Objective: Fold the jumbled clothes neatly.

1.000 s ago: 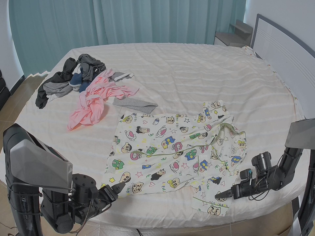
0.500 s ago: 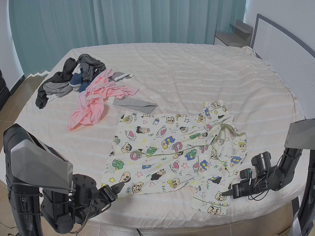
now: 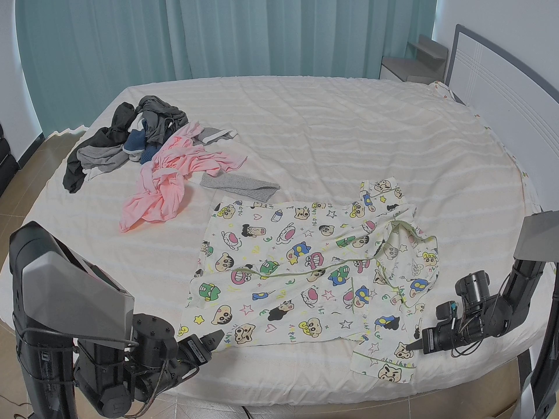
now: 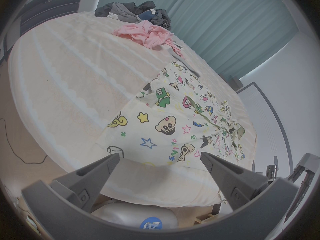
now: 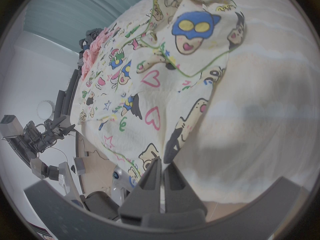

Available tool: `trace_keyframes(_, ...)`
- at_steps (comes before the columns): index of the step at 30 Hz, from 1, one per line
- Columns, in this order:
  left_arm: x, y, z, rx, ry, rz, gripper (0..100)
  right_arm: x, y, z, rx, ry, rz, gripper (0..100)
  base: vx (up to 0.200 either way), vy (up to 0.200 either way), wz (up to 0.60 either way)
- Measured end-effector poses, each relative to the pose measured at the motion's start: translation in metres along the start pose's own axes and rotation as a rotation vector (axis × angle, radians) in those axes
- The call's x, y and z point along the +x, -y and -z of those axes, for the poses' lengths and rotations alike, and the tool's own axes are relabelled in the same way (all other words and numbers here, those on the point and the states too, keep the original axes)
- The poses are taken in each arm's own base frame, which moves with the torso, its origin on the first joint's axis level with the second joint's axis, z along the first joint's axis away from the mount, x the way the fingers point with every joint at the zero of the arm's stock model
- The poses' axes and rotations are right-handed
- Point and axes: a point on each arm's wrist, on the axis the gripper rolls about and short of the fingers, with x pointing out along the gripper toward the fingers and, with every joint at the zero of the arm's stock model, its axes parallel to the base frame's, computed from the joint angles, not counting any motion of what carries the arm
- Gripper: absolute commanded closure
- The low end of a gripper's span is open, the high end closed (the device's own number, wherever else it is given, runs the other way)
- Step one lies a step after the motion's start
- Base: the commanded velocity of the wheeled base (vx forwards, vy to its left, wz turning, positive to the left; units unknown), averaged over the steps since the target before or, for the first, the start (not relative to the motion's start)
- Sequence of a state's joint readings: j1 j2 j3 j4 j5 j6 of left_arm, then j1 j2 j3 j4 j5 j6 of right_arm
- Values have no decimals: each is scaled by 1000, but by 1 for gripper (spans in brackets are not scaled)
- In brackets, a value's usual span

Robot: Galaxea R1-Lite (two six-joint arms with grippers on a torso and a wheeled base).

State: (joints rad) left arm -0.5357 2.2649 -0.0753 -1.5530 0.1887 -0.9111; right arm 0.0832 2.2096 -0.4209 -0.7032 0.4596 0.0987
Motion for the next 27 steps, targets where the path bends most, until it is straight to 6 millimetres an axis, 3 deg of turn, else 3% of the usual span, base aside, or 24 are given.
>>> trace_keyframes(14,1,3,14,39,-36,-4,0,-15,2,5,-35,-75,65,100,0,0,0)
trace_keyframes(27,7,-12,25,110,-50,-198,0,-18,1,8,-65,-96,82,100,0,0,0)
